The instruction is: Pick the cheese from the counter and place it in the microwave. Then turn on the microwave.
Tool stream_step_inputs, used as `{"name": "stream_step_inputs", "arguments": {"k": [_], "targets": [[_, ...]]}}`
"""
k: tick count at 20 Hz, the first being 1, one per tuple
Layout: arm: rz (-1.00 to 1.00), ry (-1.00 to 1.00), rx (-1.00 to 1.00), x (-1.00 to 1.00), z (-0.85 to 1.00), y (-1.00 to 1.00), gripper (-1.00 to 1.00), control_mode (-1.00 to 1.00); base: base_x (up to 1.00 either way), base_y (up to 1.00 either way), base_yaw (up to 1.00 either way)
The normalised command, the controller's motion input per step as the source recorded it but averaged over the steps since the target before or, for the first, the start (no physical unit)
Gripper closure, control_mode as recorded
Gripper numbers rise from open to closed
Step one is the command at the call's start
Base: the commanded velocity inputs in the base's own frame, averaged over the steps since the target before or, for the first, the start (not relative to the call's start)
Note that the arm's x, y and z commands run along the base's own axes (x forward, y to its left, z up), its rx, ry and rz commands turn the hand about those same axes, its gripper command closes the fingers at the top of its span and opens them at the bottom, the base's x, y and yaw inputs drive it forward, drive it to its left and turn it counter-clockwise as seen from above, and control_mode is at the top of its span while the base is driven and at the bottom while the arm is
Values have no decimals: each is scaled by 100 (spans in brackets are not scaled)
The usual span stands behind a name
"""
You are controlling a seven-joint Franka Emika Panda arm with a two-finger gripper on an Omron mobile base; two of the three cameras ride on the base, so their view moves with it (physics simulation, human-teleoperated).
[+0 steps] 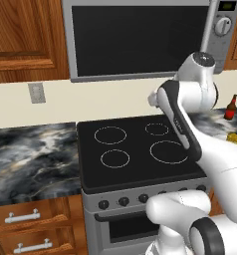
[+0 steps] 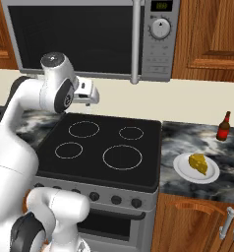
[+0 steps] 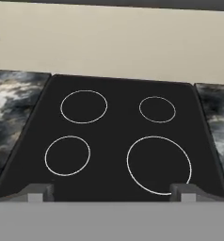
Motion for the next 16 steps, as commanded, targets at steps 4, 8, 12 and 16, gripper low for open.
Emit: {"name": "stream_step_inputs", "arguments": {"k": [4,8,12,16], "targets": [[0,-30,0,-13,39,-25,-100,-100,0,0,0],[0,-31,0,-14,40,-34,-100,-100,0,0,0],[0,-32,0,-12,40,-35,-100,-100,0,0,0],[0,-32,0,-12,36,-37,-100,-100,0,0,0]]}}
